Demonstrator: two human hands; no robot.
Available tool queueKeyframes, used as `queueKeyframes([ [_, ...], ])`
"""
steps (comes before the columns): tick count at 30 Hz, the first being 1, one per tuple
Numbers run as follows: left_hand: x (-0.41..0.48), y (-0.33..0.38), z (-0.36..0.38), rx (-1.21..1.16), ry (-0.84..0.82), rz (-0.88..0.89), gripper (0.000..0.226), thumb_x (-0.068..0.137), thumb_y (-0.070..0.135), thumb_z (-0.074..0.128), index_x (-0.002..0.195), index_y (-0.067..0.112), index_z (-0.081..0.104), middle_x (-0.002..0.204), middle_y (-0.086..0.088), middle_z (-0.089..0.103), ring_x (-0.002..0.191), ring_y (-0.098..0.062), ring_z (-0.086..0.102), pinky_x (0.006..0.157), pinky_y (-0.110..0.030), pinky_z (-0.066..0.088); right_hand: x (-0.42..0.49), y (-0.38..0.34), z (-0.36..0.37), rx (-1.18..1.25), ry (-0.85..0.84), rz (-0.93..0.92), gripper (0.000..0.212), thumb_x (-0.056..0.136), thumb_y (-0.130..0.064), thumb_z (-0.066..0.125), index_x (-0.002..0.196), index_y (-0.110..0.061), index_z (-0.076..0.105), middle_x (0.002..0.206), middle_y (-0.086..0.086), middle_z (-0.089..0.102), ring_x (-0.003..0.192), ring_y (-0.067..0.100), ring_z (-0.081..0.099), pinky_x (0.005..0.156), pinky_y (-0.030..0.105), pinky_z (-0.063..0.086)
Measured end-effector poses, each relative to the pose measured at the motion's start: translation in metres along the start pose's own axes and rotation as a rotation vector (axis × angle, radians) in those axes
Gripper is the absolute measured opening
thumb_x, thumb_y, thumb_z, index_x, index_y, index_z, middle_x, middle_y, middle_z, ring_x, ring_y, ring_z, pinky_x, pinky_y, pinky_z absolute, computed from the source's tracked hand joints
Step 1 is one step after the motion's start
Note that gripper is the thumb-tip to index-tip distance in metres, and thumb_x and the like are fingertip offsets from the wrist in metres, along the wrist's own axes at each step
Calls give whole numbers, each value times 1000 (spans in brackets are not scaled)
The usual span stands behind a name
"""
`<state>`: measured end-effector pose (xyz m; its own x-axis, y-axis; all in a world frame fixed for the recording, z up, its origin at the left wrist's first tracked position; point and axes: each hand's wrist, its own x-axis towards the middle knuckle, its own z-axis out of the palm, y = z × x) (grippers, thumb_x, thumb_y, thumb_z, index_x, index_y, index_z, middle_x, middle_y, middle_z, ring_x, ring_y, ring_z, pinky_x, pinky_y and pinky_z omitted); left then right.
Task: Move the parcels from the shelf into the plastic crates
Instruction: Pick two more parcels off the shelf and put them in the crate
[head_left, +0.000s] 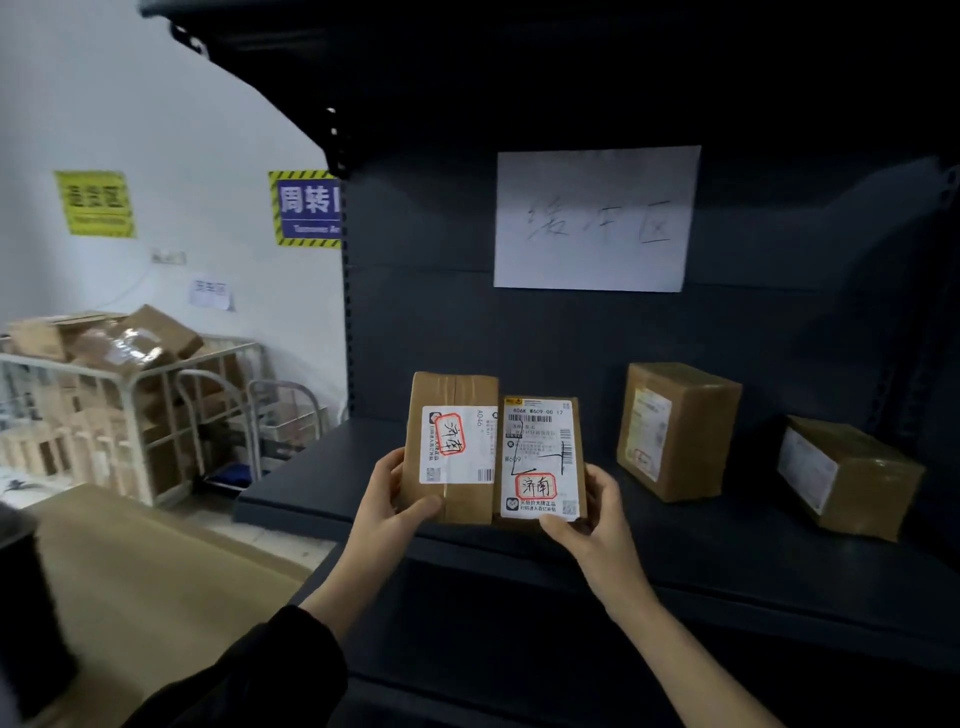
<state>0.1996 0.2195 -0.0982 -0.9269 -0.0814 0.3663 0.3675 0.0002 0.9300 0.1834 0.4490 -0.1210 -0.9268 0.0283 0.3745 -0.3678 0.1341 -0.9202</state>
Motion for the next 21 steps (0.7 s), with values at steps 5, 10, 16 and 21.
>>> queueKeyframes([
  [5,-35,16,-37,27,140,14,50,79,-1,66,111,32,46,113,0,60,101,-13,61,66,-18,55,-16,-9,40,62,-115,-32,67,75,-13,76,127,-29,37,122,-13,54,114,2,50,88,22,43],
  [10,-70,39,-89,108,301,11,50,82,-2,62,120,25,43,110,4,59,96,-5,59,64,-13,52,-28,-26,100,130,-237,-48,66,76,-15,75,127,-30,36,118,-17,54,108,-6,51,78,14,44],
  [16,-117,64,-169,192,487,33,52,83,-2,61,122,25,42,116,-1,59,103,-10,59,76,-19,51,-42,-50,194,225,-429,-77,64,77,-10,73,125,-29,37,113,-18,55,95,-19,53,69,2,45],
  [21,-159,77,-249,182,612,32,50,83,-6,58,121,23,42,117,-6,60,102,-12,61,71,-18,55,-68,-67,291,278,-559,-95,60,77,-8,73,118,-37,39,115,-13,58,103,-2,57,71,9,49],
])
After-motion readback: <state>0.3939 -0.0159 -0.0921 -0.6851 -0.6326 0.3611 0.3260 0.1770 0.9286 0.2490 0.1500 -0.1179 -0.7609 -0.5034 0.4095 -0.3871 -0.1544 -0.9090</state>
